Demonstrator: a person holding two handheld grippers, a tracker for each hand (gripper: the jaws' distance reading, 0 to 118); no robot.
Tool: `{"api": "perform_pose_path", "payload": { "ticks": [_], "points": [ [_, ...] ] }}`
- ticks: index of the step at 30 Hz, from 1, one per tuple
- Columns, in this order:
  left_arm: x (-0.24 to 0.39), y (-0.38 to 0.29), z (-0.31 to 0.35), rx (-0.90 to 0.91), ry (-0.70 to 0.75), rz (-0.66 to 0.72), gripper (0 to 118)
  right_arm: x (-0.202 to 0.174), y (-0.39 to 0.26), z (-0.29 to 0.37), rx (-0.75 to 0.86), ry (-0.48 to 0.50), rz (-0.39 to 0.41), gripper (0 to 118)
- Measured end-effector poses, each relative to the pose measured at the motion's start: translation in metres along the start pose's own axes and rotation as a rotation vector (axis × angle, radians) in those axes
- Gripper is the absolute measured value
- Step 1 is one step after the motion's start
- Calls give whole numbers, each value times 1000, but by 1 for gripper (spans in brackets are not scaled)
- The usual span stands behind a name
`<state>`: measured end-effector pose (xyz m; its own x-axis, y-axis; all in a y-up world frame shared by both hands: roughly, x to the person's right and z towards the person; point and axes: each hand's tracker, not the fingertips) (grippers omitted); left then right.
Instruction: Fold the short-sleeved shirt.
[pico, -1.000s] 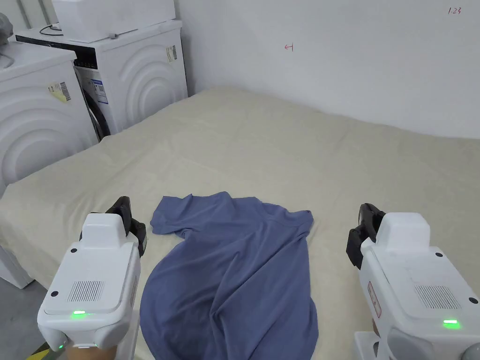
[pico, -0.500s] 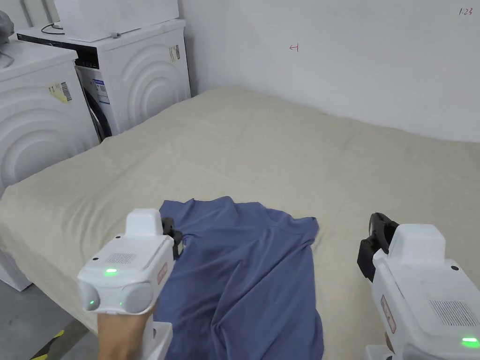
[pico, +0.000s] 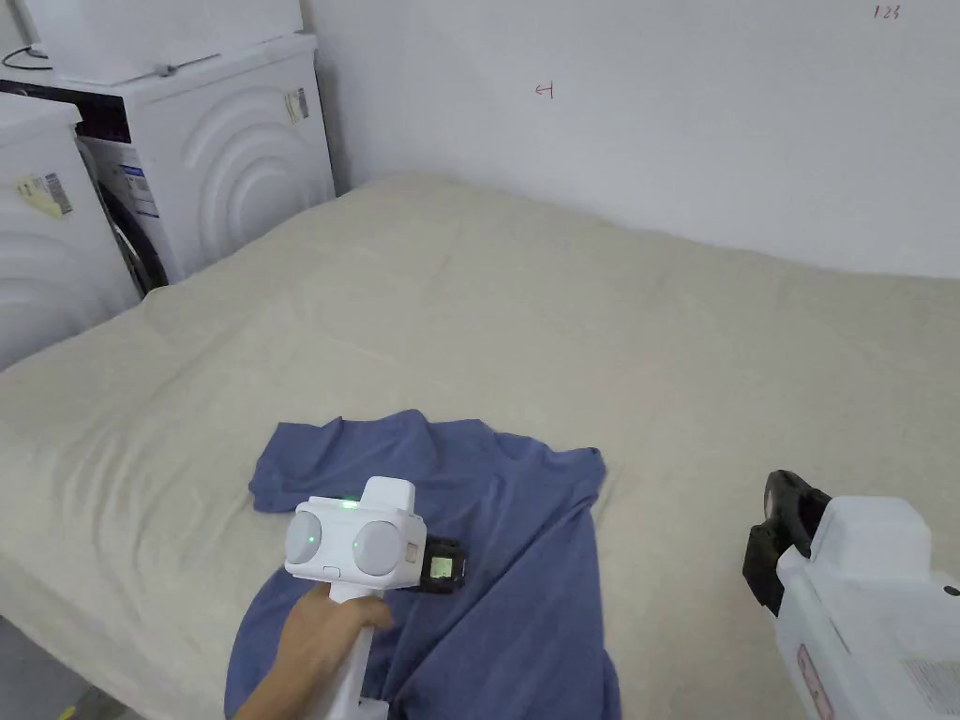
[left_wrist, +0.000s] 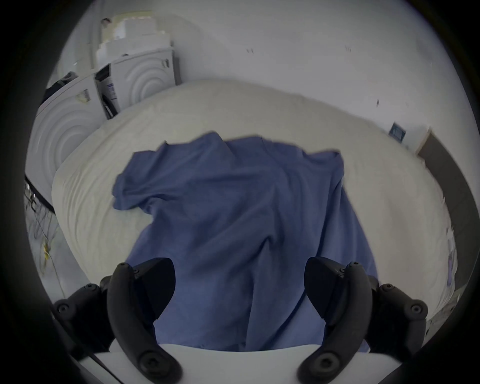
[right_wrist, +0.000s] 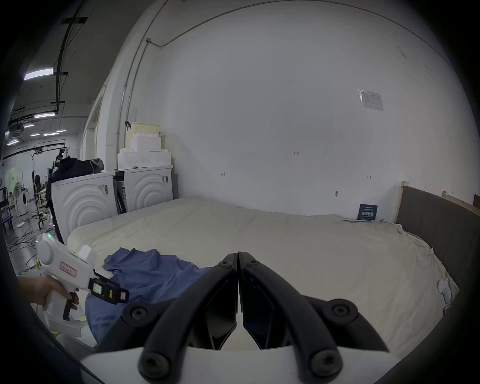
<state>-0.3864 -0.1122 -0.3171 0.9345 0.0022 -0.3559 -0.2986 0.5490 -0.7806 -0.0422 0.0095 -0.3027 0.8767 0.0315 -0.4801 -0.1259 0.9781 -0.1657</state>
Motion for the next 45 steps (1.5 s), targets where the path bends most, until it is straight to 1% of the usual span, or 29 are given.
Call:
{"api": "perform_pose_path", "payload": {
  "ticks": [3,5,6,7,8,9,10,11,12,13,14,15,18,22,24,27,30,35,45],
  "points": [
    [19,-4,-8,-76,23,-32,106,10,-4,1,-11,-17,-1,0],
    [25,-7,-17,-99,12,-33,105,15,-5,3,-17,-28,-1,0],
    [18,-7,-35,-112,17,-28,104,18,-6,4,-20,-34,-1,0],
    [20,-8,-39,-134,30,-23,99,21,-6,5,-22,-40,-4,0],
    [20,-9,-40,-138,29,-18,88,24,-7,7,-23,-43,-7,0],
    [19,-10,-38,-140,-1,13,73,27,-8,8,-23,-49,-11,0],
    [25,-13,-17,-132,-31,59,62,29,-8,9,-24,-54,-13,0],
    [27,-12,-14,-126,7,63,55,32,-8,11,-25,-58,-13,0],
    [30,-12,-12,-126,11,44,41,37,-11,11,-25,-63,-14,0],
    [32,-13,-12,-118,10,15,19,40,-11,12,-25,-68,-16,0],
    [26,-11,-24,-115,-1,7,9,43,-11,14,-25,-71,-19,0],
    [26,-11,-24,-118,-1,6,5,45,-11,15,-24,-73,-22,0],
    [21,-15,-14,-105,-36,14,1,50,-8,24,-15,-88,-30,0],
    [7,-2,17,-11,-145,124,0,58,-2,36,4,-104,-45,0],
    [5,9,38,39,-195,147,0,62,0,42,14,-113,-54,0],
    [22,31,73,94,-226,137,0,72,2,53,29,-129,-64,0],
    [45,57,93,162,-273,60,0,86,2,66,48,-155,-67,0],
    [112,87,134,262,-360,-114,0,101,12,97,76,-216,-68,0],
    [247,115,197,404,-572,-339,0,151,21,155,126,-374,-66,0]
  ]
}}
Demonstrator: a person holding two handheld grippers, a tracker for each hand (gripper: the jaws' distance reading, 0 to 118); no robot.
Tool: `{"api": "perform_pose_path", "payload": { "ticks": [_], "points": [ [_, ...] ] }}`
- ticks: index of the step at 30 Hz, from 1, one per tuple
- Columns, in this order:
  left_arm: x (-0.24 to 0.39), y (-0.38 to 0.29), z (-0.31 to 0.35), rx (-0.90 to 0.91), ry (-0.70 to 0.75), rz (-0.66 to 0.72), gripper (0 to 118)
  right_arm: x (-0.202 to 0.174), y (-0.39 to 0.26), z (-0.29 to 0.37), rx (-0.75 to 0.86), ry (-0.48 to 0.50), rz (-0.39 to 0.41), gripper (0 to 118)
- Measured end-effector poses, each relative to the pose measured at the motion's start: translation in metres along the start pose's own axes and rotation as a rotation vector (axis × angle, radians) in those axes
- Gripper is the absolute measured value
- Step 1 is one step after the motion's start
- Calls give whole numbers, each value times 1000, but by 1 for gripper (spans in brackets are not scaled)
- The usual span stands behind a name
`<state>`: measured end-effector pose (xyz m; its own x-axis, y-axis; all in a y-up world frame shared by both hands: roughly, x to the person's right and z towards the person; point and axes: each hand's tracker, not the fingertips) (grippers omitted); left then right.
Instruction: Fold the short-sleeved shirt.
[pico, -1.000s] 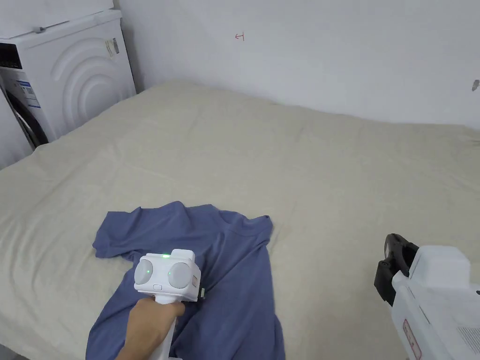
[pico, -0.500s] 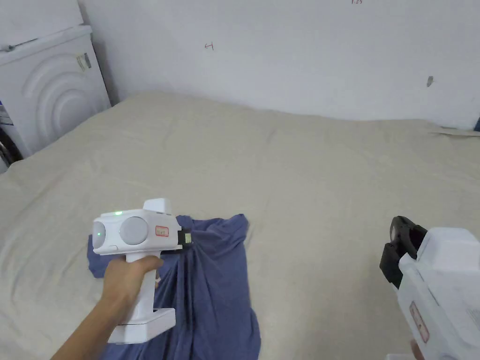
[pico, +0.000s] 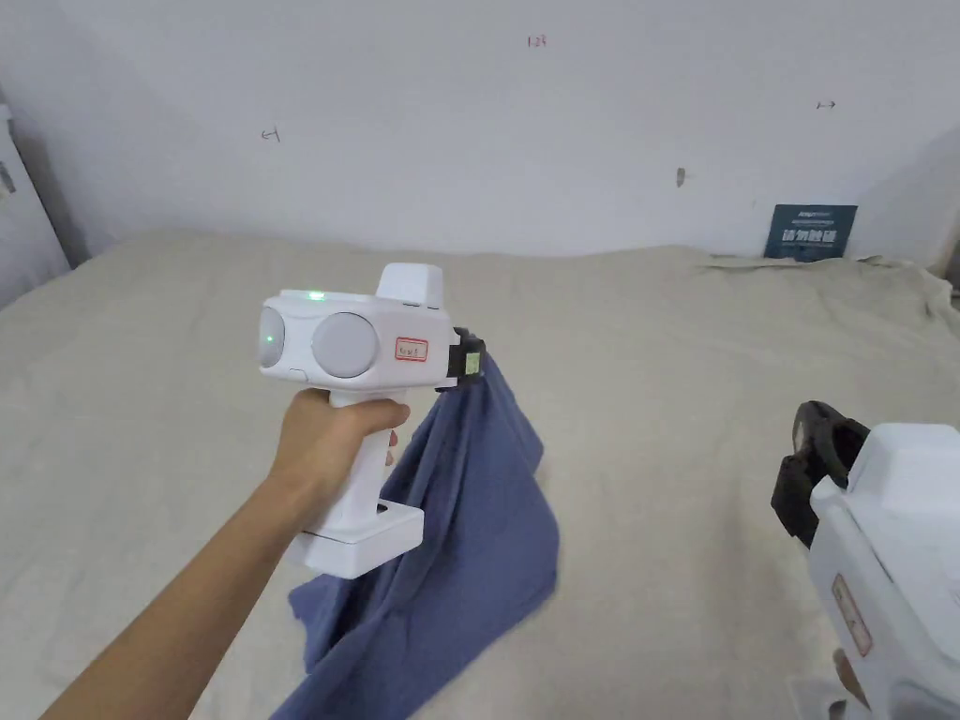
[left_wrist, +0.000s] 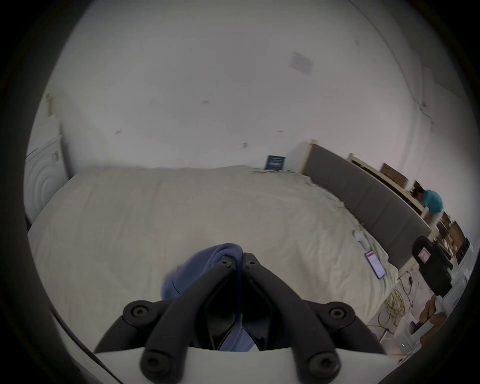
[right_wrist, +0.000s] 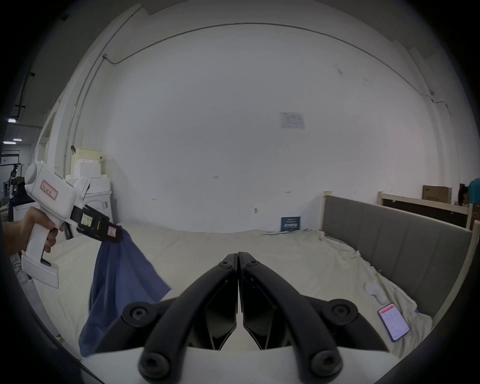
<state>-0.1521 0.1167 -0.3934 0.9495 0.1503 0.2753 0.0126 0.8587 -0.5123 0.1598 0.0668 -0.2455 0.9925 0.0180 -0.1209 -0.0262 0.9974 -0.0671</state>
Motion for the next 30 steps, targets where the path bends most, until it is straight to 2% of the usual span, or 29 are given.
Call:
{"api": "perform_pose_path", "payload": {
  "ticks": [8,15,22,30],
  "points": [
    [84,0,-41,-37,-159,-103,0,52,2,20,18,-120,11,0],
    [122,-60,-94,-216,-222,-144,0,75,-7,31,-8,-178,11,0],
    [113,-138,-145,-445,-128,-158,0,80,-18,34,-37,-192,-3,0],
    [98,-197,-177,-595,-47,-149,0,77,-24,31,-59,-183,-9,0]
  ]
}}
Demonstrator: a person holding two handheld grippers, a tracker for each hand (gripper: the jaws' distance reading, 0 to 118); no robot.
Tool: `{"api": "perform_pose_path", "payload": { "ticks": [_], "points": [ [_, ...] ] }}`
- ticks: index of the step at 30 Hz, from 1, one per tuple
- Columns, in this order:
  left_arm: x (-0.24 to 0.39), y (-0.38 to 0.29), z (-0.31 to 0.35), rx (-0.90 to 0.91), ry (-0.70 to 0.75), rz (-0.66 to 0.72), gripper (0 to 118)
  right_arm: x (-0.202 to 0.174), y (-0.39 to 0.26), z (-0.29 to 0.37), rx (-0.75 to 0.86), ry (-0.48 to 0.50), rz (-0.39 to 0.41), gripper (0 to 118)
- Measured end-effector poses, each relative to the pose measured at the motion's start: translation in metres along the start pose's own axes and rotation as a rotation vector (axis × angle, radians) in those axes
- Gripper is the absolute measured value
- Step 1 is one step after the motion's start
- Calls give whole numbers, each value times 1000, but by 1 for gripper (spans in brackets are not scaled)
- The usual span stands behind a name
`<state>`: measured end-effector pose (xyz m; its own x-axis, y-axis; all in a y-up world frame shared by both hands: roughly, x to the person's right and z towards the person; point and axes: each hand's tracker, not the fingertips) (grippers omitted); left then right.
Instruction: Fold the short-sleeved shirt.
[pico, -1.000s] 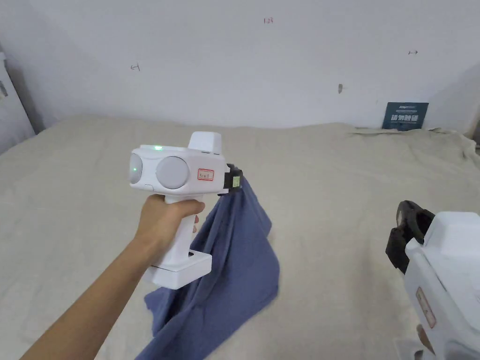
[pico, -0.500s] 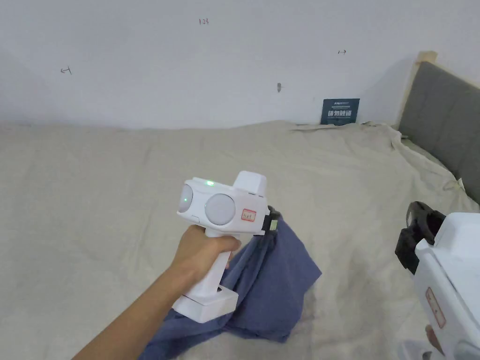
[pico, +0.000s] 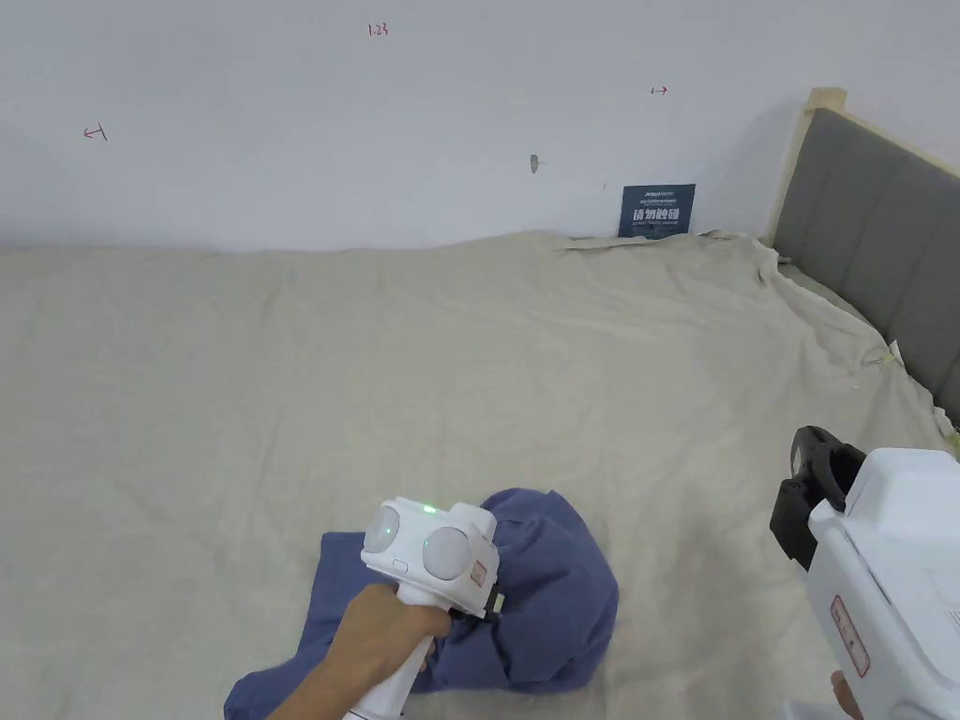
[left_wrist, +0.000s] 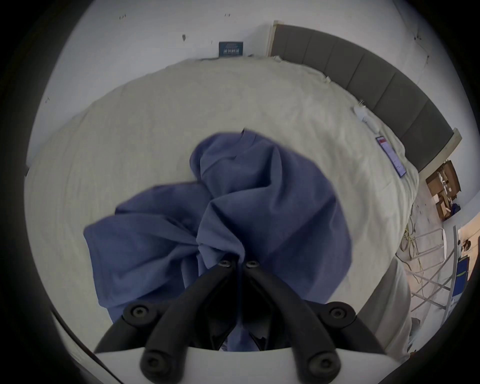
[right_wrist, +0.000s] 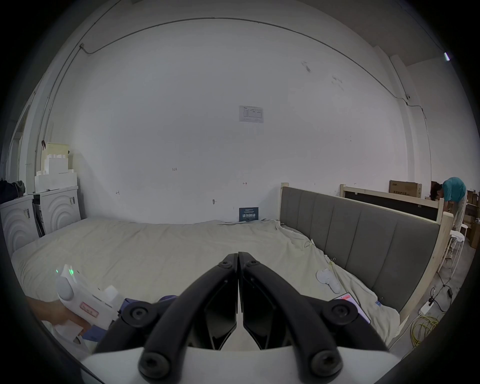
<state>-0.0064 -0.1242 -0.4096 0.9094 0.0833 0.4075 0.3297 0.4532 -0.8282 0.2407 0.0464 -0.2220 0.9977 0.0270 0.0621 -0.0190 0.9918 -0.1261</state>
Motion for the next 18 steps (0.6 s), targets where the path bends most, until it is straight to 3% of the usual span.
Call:
{"api": "perform_pose_path", "payload": {
  "ticks": [3,5,8,9,10,18],
  "points": [
    [-2,0,-2,-7,3,17,18,-1,0,0,-4,3,5,0],
    [-2,1,2,9,20,27,40,-1,0,0,-3,4,8,0],
    [-4,4,17,41,66,25,100,-3,3,1,1,6,18,0],
    [-5,4,23,51,71,26,112,-4,4,1,1,8,17,0],
    [-8,5,33,75,62,27,117,-4,4,1,1,11,15,0],
    [-27,3,127,376,78,74,117,-6,11,1,25,26,13,0]
  ]
}}
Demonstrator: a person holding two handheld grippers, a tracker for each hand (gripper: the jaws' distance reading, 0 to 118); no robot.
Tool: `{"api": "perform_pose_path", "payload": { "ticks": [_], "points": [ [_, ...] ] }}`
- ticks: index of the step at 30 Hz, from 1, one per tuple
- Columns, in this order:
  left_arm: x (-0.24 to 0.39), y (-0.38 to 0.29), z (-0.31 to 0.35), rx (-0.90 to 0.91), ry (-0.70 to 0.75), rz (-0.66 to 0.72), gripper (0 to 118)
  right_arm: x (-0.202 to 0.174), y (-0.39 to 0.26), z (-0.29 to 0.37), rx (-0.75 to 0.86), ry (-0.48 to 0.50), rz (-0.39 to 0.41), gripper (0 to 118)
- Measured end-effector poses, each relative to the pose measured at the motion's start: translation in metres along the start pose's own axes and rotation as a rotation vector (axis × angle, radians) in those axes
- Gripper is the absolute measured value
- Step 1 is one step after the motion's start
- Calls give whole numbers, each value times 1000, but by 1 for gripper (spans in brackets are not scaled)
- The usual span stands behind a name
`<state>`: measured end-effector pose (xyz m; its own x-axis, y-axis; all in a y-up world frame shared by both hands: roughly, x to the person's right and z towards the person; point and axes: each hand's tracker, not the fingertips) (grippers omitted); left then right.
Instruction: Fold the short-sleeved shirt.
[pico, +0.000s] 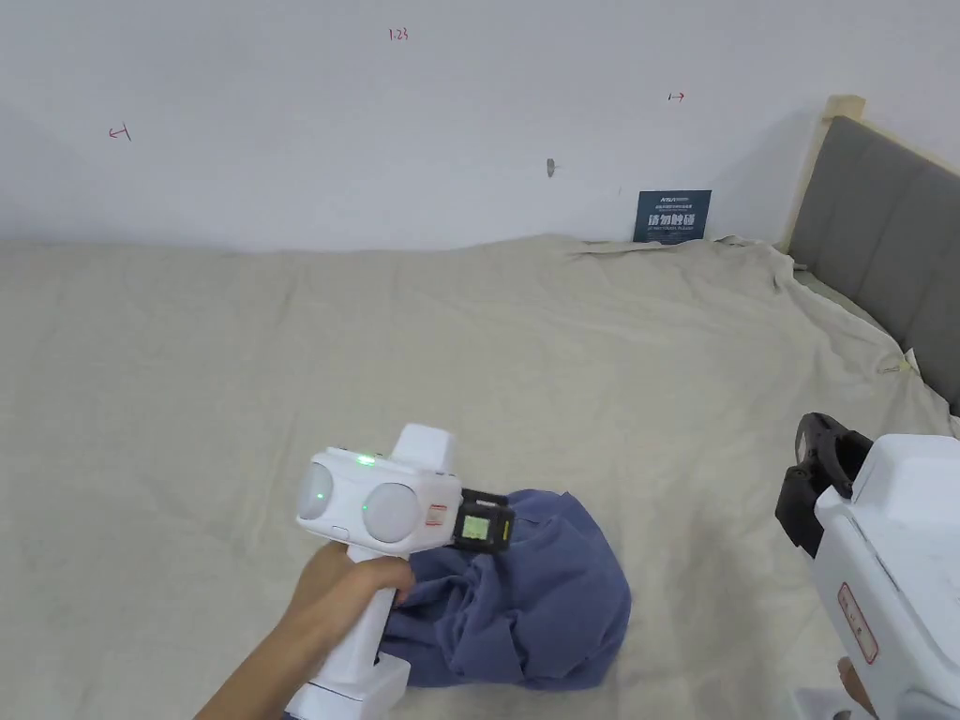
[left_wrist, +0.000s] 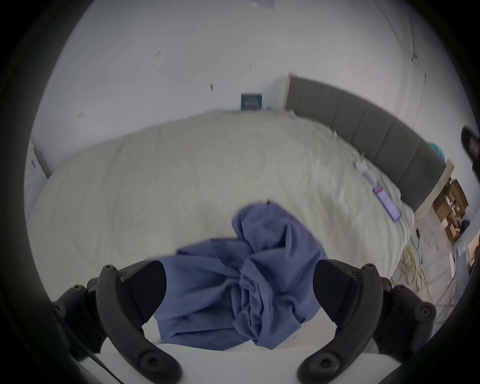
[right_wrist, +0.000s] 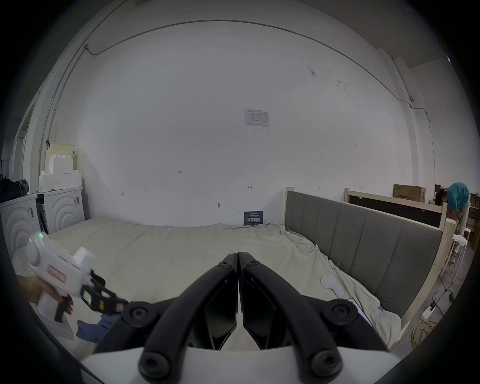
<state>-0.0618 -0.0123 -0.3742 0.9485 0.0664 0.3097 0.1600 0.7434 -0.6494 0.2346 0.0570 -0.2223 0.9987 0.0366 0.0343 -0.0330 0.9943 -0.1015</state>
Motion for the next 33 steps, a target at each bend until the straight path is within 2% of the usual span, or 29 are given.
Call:
{"api": "perform_pose_path", "payload": {
  "ticks": [7,12,14,16,18,21,24,33],
  "points": [
    [-21,-10,75,350,140,16,116,-7,3,0,16,12,4,0],
    [-28,-39,105,535,258,-38,111,-9,1,0,21,21,2,0],
    [-31,-51,109,568,311,-50,100,-10,0,0,23,25,3,0],
    [-33,-62,115,609,348,-51,75,-11,-1,0,23,31,5,0],
    [-34,-70,118,617,367,-44,57,-13,-2,1,27,34,6,0],
    [-39,-80,123,644,369,-22,20,-18,-2,3,26,38,7,0],
    [-40,-85,127,668,398,3,0,-21,-3,3,23,42,0,0],
    [-48,-79,130,682,441,27,0,-21,-8,2,17,49,-7,0]
  ]
}}
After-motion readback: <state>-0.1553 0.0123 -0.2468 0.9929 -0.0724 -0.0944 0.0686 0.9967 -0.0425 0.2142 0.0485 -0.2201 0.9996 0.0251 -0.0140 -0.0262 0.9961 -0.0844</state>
